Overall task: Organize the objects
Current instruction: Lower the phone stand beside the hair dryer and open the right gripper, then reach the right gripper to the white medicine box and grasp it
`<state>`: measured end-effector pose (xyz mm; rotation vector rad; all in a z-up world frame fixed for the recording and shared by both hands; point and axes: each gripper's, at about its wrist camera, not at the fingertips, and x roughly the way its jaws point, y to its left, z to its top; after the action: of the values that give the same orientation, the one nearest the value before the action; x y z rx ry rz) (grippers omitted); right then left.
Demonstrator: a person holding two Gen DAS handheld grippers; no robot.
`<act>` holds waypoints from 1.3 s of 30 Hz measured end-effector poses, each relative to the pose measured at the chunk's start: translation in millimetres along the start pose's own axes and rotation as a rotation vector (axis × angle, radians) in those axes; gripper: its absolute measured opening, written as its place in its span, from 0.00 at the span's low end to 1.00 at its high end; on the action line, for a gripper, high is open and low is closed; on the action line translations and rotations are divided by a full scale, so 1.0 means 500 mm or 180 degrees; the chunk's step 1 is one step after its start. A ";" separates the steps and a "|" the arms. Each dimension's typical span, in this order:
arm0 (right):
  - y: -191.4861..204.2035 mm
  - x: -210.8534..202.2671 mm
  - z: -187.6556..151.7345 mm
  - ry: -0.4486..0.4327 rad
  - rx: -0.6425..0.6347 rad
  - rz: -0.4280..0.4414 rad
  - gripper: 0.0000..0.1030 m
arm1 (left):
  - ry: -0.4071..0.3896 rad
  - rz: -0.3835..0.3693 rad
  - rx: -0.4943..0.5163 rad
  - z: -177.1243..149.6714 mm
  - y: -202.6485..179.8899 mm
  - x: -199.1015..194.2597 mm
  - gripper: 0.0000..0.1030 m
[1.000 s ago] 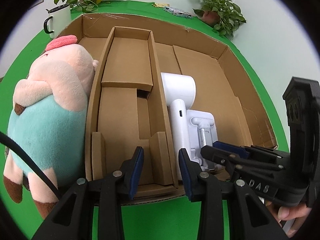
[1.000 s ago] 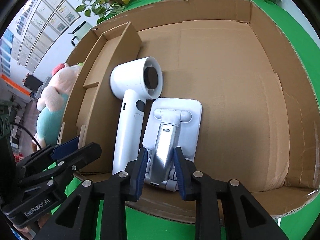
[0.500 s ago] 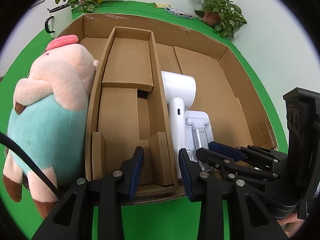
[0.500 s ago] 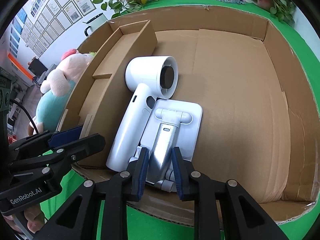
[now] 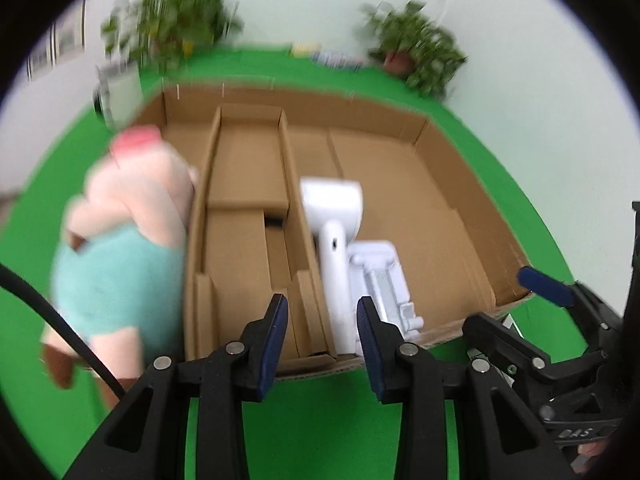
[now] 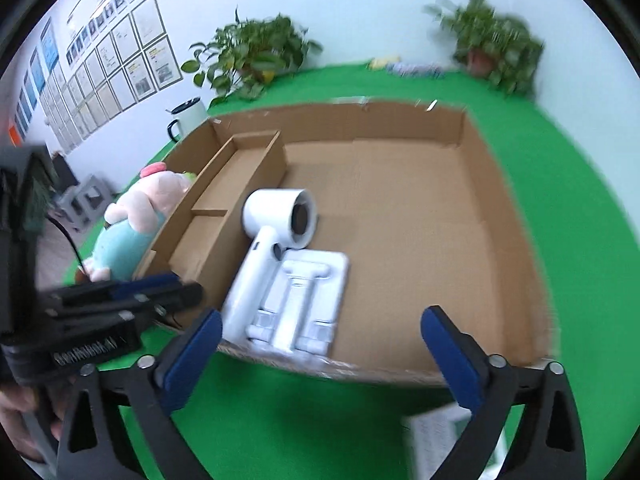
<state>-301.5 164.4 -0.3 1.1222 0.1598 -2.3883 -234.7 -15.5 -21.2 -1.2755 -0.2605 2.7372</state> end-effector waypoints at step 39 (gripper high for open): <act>-0.201 -0.158 -0.327 0.0141 0.0286 -0.0333 0.86 | -0.0701 0.0219 -0.0060 -0.292 0.015 -0.201 0.79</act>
<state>-193.9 332.1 -58.3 1.2366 0.1303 -2.4853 -58.6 -24.2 -39.8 -1.0040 -0.2663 2.9425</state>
